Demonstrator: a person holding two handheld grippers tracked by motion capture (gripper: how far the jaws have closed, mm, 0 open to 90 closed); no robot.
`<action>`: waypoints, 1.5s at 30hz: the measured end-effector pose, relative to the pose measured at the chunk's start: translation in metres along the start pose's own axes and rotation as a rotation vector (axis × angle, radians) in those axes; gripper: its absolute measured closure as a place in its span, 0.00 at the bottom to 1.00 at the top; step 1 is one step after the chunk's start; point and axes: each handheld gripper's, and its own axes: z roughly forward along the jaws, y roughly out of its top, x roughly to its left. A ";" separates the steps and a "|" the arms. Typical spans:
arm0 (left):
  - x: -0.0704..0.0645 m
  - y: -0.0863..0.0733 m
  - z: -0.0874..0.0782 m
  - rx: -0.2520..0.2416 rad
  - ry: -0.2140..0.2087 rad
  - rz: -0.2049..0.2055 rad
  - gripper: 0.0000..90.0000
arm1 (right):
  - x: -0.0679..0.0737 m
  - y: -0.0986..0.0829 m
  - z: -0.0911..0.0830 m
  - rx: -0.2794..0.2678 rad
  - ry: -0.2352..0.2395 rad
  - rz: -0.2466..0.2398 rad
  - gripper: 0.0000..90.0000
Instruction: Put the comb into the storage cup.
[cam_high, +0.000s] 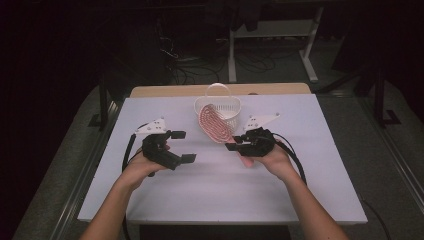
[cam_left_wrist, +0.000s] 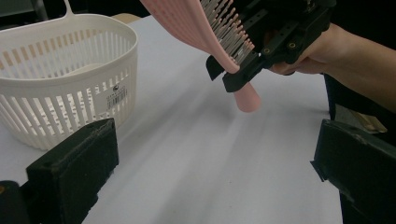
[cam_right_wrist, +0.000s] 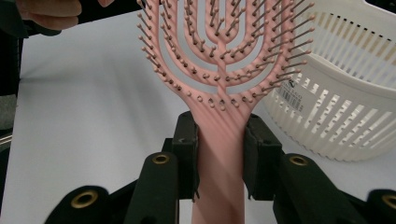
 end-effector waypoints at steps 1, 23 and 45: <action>0.000 0.000 0.000 -0.003 0.000 -0.001 0.00 | 0.001 0.000 0.001 -0.001 0.003 -0.002 0.76; -0.004 0.004 -0.002 -0.017 0.021 0.000 0.00 | 0.022 0.002 0.022 0.011 0.052 -0.046 0.76; -0.006 0.008 0.000 -0.001 0.077 -0.028 0.00 | 0.040 0.003 0.038 0.012 0.079 -0.074 0.76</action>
